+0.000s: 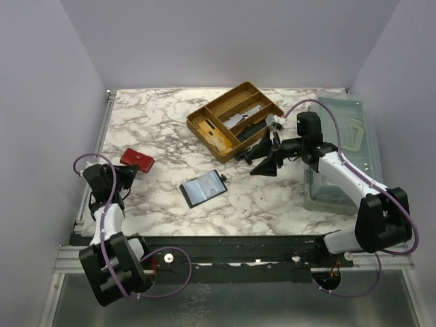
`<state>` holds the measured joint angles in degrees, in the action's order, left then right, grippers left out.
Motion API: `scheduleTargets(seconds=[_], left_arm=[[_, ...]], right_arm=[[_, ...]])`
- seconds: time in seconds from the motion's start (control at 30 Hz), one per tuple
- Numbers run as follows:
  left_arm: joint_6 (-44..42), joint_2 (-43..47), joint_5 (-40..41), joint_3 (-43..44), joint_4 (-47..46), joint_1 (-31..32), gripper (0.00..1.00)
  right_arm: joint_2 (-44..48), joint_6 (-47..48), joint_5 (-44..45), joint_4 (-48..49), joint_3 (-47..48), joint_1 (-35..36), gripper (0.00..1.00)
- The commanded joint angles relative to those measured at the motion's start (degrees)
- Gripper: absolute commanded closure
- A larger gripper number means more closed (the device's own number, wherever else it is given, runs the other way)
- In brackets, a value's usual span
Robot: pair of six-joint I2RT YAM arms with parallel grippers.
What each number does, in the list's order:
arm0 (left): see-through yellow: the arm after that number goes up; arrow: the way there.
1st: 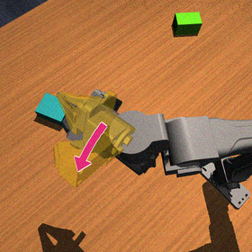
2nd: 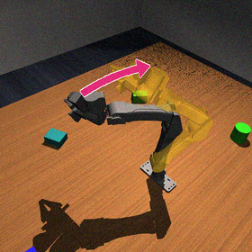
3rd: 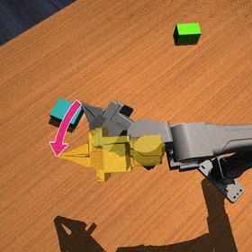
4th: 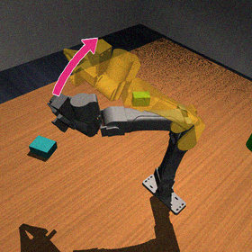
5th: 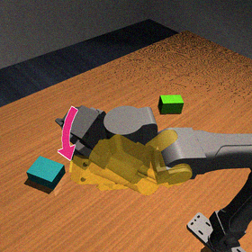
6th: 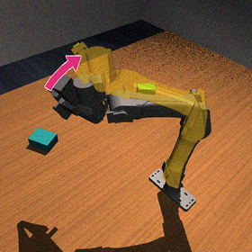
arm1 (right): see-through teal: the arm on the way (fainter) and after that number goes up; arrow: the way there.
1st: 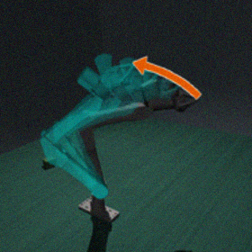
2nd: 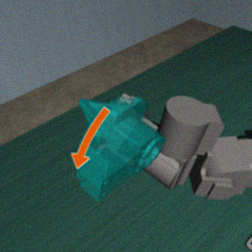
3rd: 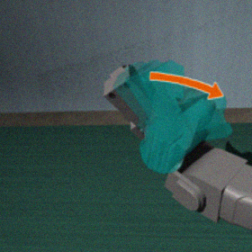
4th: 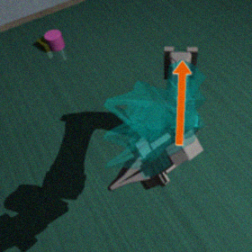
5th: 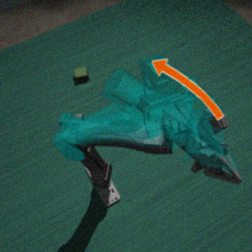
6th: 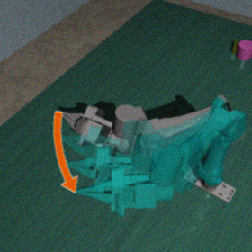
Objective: Take the credit cards out of the card holder
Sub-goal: Open the card holder at the center of the board.
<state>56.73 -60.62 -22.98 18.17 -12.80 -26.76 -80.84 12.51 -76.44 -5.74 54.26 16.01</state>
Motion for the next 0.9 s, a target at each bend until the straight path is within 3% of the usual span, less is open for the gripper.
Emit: scheduleTargets(seconds=[0.0, 0.13, 0.3, 0.43, 0.6, 0.7, 0.87], left_arm=[[-2.1, 6.9, -14.6, 5.2, 3.8, 1.6, 1.00], [-2.0, 10.0, -18.9, 8.0, 4.6, 11.5, 1.00], [-5.6, 7.5, -8.5, 10.6, 5.1, 36.1, 1.00], [-10.1, -1.7, -2.9, 14.3, 5.1, 50.8, 1.00], [-12.4, -14.7, -3.6, 20.2, 4.9, 59.2, 1.00], [-12.7, -19.1, -3.1, 22.8, 4.3, 62.0, 1.00], [-10.2, -22.8, -3.6, 25.1, 3.9, 64.5, 1.00]], right_arm=[[-0.8, 1.1, -2.4, -1.3, 1.1, -0.3, 0.21], [-0.4, 4.4, -0.8, -4.4, 2.1, 0.4, 0.20], [1.7, 10.1, 5.1, -10.9, 4.3, 1.8, 0.20], [3.1, 31.1, 6.9, -25.1, 6.7, 3.8, 0.20], [6.0, 50.2, 6.7, -26.5, -1.1, 4.1, 0.20], [6.2, 51.6, 8.3, -22.4, -4.1, 5.7, 0.21], [3.8, 48.9, 18.4, -14.4, -7.1, 11.4, 0.28]])
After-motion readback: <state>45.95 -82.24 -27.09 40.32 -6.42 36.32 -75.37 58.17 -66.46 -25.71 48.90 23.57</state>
